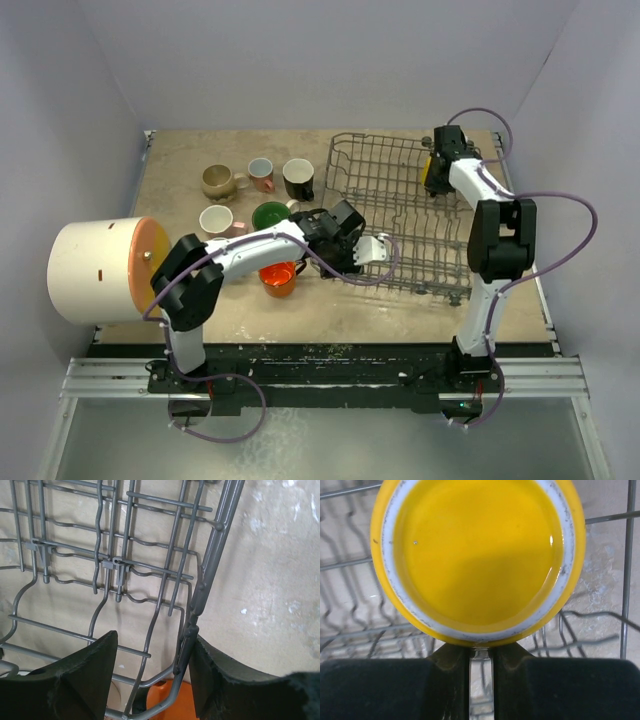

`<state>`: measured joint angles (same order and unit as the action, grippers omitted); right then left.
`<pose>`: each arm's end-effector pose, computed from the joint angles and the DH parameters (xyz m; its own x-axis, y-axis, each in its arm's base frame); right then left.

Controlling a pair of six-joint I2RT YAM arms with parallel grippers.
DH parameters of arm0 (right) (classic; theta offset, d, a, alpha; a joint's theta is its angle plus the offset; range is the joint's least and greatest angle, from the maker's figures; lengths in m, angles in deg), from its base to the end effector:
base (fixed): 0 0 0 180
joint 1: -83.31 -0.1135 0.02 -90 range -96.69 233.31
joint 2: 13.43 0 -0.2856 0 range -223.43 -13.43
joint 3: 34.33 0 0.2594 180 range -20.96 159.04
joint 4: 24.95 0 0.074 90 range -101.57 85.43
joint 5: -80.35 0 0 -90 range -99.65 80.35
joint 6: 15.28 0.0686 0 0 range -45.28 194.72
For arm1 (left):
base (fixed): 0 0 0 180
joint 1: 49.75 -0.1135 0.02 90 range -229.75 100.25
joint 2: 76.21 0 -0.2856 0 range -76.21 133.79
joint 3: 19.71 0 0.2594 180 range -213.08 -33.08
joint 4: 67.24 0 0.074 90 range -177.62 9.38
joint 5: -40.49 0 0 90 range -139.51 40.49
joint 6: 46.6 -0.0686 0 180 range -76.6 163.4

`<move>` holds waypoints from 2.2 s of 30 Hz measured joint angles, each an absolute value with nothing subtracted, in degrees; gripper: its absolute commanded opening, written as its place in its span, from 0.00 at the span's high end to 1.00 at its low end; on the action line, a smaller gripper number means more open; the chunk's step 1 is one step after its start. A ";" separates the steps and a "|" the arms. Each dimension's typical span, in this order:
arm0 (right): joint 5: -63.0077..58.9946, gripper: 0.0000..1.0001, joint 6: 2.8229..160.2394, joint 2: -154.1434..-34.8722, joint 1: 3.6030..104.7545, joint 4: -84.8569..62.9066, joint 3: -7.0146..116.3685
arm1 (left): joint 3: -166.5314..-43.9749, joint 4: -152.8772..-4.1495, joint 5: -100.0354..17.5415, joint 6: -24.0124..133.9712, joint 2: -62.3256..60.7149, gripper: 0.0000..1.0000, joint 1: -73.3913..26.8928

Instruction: Unload the cups from the dish rack

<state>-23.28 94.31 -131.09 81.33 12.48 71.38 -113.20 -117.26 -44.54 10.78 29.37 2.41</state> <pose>0.4982 0.0010 0.2060 -0.6745 0.3027 -0.6733 0.3672 0.9288 0.0498 0.2511 -0.3329 0.2085 -0.0192 0.9001 -0.4353 0.9759 0.1115 0.1877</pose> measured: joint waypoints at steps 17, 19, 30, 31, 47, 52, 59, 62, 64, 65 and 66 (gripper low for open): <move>-22.86 1.00 94.73 -103.53 77.66 16.40 68.58 | -128.94 -110.38 -45.87 14.03 41.08 0.16 -0.34; -21.05 1.00 95.95 -100.06 77.28 18.32 66.07 | -129.40 -110.29 -45.19 13.84 40.32 0.12 -0.73; 1.95 1.00 108.12 -80.95 74.97 24.46 54.68 | -115.36 -111.71 -36.58 12.61 5.30 0.01 -2.53; 4.61 1.00 109.98 -79.58 74.66 23.67 53.45 | -114.29 -111.42 -36.10 12.26 1.74 0.01 -2.81; 30.19 1.00 150.31 -71.14 61.70 -12.70 30.88 | -107.06 -108.93 -35.92 0.61 -14.83 0.09 -3.23; 30.36 1.00 157.63 -68.63 57.50 -21.13 28.28 | -105.83 -106.05 -36.25 -4.30 -18.48 0.14 -3.23; 29.88 1.00 161.19 -67.25 51.01 -26.42 28.21 | -105.83 -102.55 -35.86 -7.91 -18.76 0.24 -3.23; 29.01 1.00 161.81 -67.42 48.67 -27.47 28.19 | -105.86 -102.33 -34.81 -8.48 -18.10 0.34 -3.23; 28.35 1.00 162.29 -67.49 47.12 -28.74 27.99 | -106.03 -102.40 -34.09 -8.72 -17.62 0.39 -3.23; 27.89 1.00 162.75 -67.49 46.25 -29.88 27.60 | -106.21 -102.46 -33.74 -8.74 -17.38 0.41 -3.23; 27.41 1.00 163.10 -67.49 45.59 -30.79 27.29 | -106.42 -102.53 -33.39 -8.74 -17.16 0.43 -3.23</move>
<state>27.41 163.10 -67.49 45.59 -30.79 27.29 -106.42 -102.53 -33.39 -8.74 -17.16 -3.23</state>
